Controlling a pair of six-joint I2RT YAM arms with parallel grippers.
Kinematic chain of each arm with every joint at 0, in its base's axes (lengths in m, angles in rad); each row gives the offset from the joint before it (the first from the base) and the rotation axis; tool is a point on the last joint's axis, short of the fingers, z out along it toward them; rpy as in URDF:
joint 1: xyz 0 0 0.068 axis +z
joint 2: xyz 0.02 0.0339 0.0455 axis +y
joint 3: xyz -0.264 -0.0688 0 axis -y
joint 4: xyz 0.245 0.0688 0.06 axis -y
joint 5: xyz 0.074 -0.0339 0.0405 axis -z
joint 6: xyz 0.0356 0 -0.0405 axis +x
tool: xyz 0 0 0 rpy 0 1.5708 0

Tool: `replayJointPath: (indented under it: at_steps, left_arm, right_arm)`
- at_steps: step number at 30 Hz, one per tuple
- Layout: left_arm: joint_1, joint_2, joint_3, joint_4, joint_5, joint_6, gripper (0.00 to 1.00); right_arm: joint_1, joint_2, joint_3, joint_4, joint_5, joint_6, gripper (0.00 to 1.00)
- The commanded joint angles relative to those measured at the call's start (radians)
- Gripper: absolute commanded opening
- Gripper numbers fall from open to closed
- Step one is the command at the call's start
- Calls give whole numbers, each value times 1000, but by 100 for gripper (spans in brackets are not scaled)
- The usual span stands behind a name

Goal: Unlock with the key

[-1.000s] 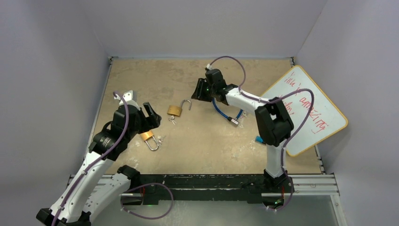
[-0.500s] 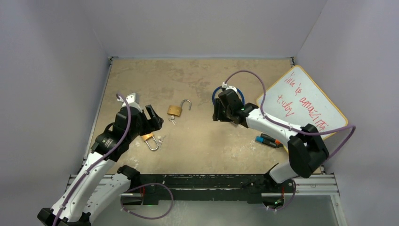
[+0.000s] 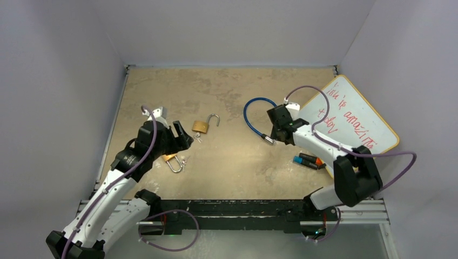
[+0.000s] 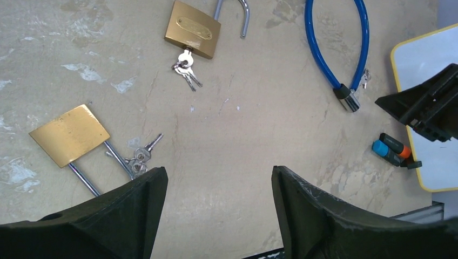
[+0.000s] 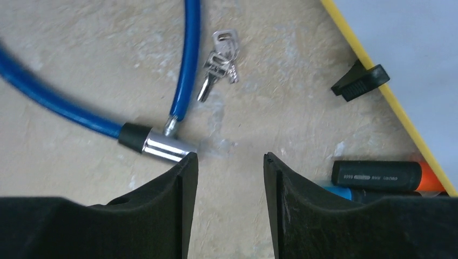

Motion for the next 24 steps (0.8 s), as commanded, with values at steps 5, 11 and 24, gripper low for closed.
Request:
replayJointPath:
  at_steps: [5, 11, 24]
  left_arm:
    - [0, -18, -39, 44, 37, -21, 72]
    - [0, -18, -51, 49, 36, -13, 72]
    - [0, -11, -58, 49, 31, -5, 72]
  right_arm:
    - [-154, 209, 138, 38, -85, 26, 34]
    - [-168, 303, 203, 62, -117, 22, 35]
    - [-210, 421, 256, 75, -131, -11, 37]
